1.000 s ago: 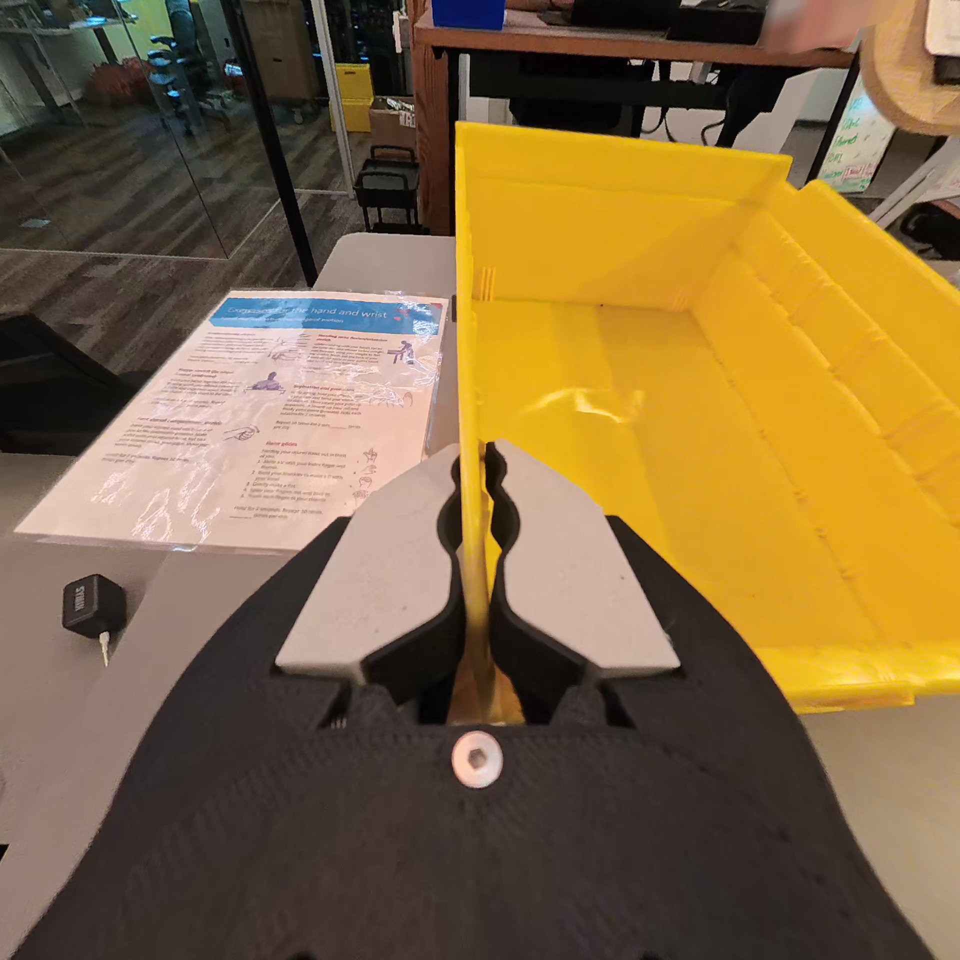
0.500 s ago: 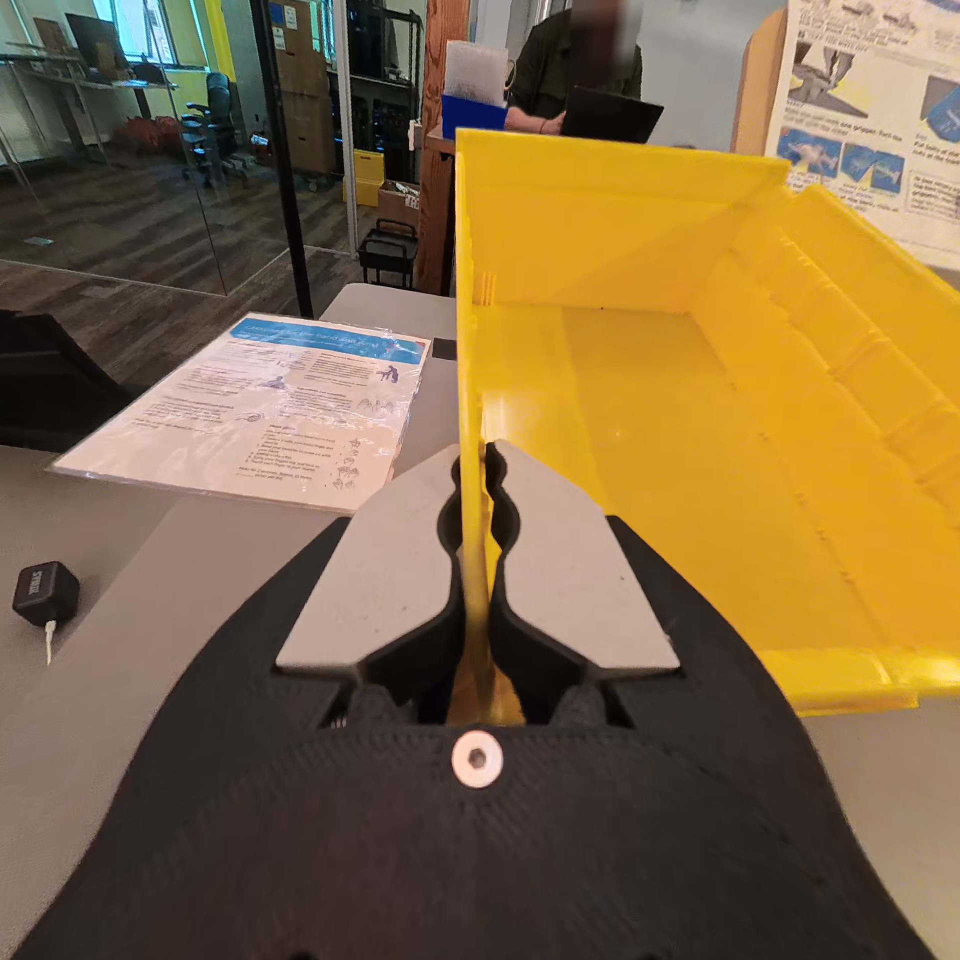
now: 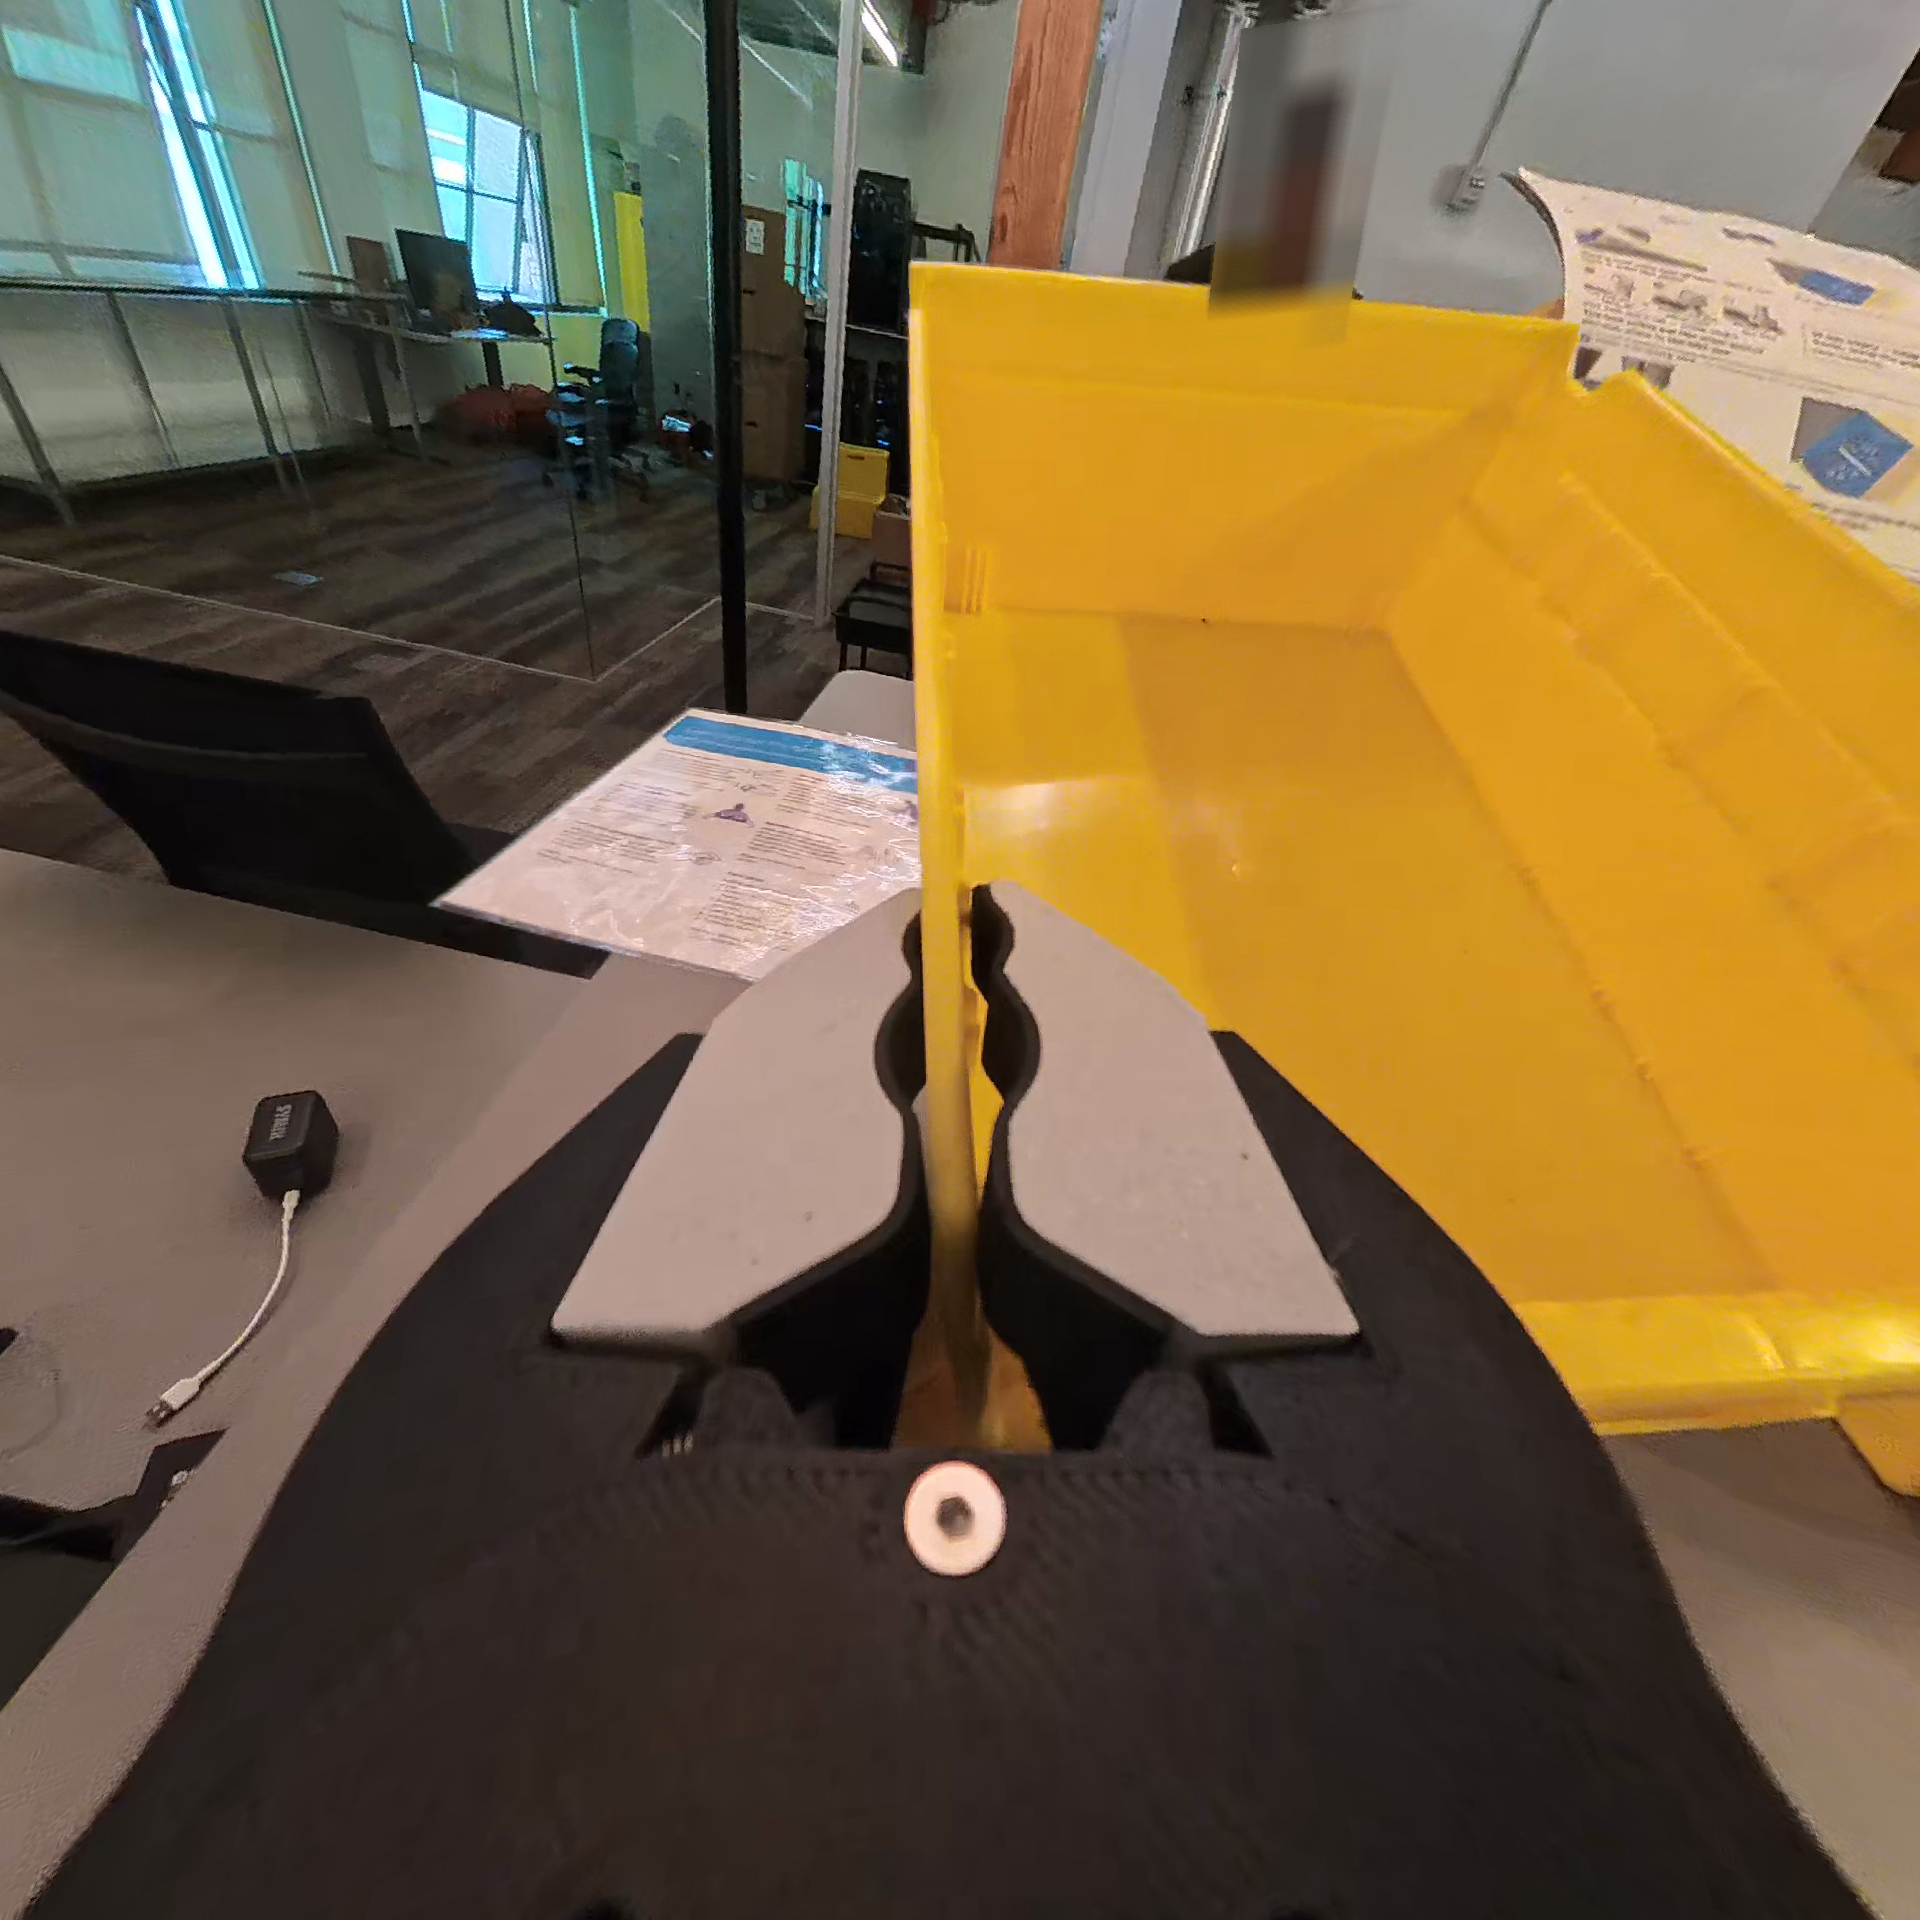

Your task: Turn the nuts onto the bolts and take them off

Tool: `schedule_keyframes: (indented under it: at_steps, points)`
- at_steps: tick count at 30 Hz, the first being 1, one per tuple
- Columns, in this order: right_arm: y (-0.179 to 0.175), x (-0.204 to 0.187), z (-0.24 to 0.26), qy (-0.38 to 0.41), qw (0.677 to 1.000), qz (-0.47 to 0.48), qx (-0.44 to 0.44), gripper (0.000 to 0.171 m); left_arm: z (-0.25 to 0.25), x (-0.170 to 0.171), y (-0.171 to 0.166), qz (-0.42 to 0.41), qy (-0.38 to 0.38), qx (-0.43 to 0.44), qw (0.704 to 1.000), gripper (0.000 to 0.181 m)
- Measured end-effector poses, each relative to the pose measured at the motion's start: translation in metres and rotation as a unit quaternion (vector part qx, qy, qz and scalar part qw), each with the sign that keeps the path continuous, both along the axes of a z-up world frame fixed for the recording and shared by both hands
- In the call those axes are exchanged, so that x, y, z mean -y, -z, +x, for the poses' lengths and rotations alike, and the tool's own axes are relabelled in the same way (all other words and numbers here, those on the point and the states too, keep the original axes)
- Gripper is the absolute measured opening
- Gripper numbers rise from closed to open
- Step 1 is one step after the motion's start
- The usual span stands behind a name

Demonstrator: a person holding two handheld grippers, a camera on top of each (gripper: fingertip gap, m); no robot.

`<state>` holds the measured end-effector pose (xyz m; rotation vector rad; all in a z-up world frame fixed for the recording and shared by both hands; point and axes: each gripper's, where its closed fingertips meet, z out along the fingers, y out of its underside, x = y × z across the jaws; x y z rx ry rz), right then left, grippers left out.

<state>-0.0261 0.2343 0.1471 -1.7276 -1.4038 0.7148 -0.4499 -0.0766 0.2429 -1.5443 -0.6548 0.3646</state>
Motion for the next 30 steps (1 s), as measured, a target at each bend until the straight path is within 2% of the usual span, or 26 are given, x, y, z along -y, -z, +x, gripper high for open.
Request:
schedule_keyframes:
  at_steps: [1, 5, 7, 10, 17, 26, 30]
  points:
    - [-0.011, -0.001, 0.000, -0.002, 1.000, -0.008, -0.012, 0.068, 0.001, 0.004, -0.002, 0.002, -0.003, -0.003, 1.000, 0.004]
    - [-0.053, -0.044, -0.009, 0.045, 0.996, -0.024, -0.076, 0.069, 0.006, 0.015, -0.005, 0.007, -0.007, -0.006, 1.000, 0.004]
    - [-0.048, -0.060, -0.022, 0.044, 0.995, -0.053, -0.067, 0.075, 0.008, 0.018, -0.005, 0.012, -0.007, -0.005, 1.000, 0.004]
    - [-0.026, -0.066, -0.045, 0.027, 0.991, -0.123, -0.055, 0.069, 0.010, 0.023, -0.006, 0.023, -0.011, -0.003, 1.000, 0.004]
    - [-0.025, -0.055, -0.081, 0.002, 0.976, -0.195, -0.098, 0.067, 0.012, 0.042, -0.013, 0.042, -0.022, -0.001, 0.999, 0.004]
    - [-0.027, -0.051, -0.124, 0.000, 0.969, -0.210, -0.132, 0.068, 0.001, 0.059, -0.017, 0.044, -0.043, -0.009, 0.998, 0.004]
    - [-0.023, -0.042, -0.151, -0.006, 0.974, -0.190, -0.124, 0.057, -0.005, 0.066, -0.020, 0.047, -0.052, -0.013, 0.997, 0.004]
